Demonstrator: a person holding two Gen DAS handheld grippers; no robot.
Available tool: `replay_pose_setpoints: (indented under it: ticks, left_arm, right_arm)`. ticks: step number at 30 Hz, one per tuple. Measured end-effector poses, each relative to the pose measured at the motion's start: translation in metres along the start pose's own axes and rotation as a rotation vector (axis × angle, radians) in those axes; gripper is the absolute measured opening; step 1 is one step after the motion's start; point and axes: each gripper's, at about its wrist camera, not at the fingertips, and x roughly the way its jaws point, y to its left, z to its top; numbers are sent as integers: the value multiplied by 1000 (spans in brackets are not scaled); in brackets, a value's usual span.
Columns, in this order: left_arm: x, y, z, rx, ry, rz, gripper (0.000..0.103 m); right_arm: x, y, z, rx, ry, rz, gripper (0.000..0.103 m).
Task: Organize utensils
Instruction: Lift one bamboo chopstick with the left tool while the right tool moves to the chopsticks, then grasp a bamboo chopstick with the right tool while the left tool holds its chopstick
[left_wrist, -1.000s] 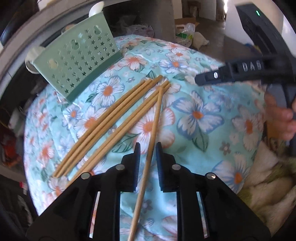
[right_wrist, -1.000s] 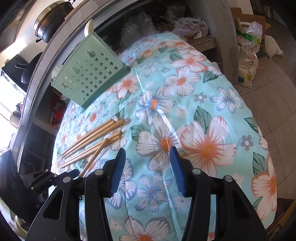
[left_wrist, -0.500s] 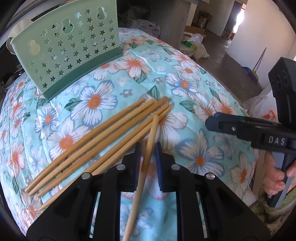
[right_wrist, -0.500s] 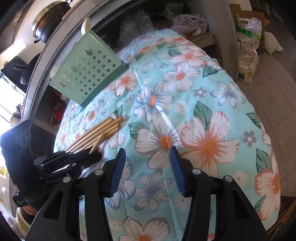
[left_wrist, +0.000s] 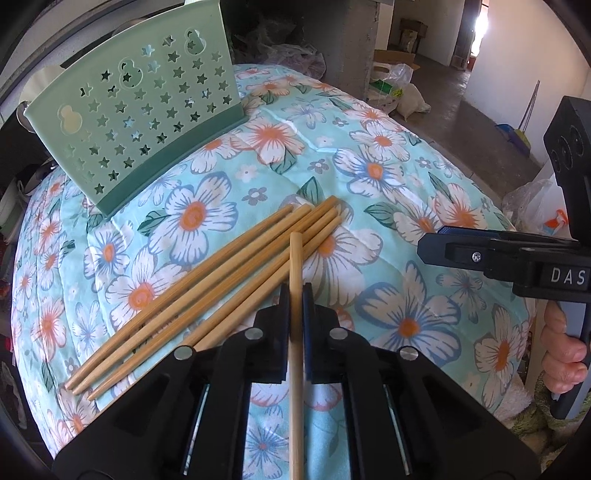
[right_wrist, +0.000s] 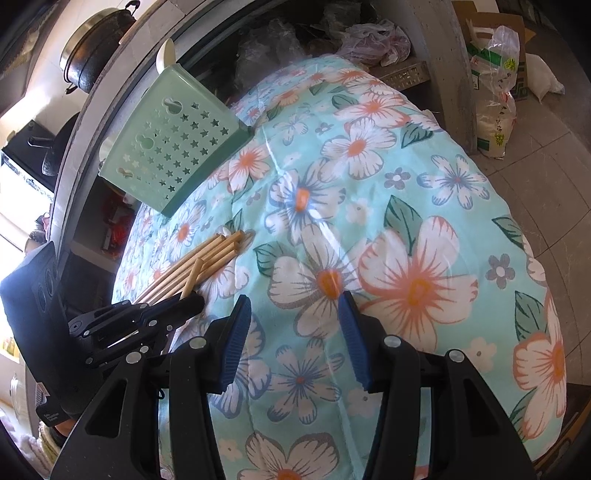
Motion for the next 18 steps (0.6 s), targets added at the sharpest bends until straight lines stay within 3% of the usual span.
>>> replay_pose_setpoints:
  ticks: [18]
  left_arm:
    - [-33,3,-8,-2,-79,91,5]
  right_arm:
    - [1,-2,1,8,2,14,49]
